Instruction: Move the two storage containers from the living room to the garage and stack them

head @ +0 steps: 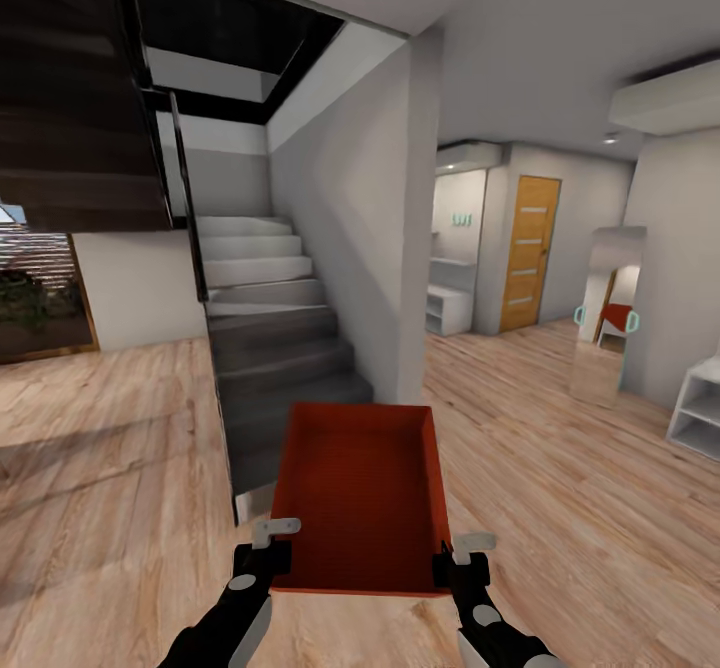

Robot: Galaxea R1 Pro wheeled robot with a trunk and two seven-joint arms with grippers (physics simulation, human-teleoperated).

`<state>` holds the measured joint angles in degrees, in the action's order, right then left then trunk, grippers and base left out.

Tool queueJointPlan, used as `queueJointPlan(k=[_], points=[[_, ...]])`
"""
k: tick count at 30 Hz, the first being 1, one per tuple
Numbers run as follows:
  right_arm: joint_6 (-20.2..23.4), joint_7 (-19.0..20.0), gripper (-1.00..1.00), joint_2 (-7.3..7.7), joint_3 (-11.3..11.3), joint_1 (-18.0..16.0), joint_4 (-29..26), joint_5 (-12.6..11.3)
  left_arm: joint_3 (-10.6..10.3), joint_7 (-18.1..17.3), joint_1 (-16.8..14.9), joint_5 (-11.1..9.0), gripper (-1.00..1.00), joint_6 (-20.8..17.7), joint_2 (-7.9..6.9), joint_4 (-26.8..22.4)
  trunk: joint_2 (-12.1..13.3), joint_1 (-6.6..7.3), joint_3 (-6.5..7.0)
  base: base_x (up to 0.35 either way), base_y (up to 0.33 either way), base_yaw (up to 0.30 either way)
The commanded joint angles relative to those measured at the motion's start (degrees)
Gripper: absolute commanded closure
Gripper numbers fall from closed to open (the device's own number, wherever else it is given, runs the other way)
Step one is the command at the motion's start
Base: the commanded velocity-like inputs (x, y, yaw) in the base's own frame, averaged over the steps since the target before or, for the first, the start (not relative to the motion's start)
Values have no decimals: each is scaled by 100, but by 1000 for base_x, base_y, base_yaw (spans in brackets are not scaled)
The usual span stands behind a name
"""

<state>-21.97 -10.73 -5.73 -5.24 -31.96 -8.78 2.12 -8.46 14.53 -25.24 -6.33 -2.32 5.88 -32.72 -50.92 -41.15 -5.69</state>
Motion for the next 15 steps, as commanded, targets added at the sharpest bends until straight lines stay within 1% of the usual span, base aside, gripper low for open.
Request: queueJointPlan(k=[1, 15], points=[[-255, -81, 100, 2, 164, -12, -10, 10, -24, 231, 2, -87, 100, -32, -26, 3, -7, -1, -7, 0, 0, -282], [-255, -81, 100, 2, 164, -12, -10, 15, -24, 234, 2, -85, 100, -32, -26, 3, -7, -1, -5, 0, 0, -282]])
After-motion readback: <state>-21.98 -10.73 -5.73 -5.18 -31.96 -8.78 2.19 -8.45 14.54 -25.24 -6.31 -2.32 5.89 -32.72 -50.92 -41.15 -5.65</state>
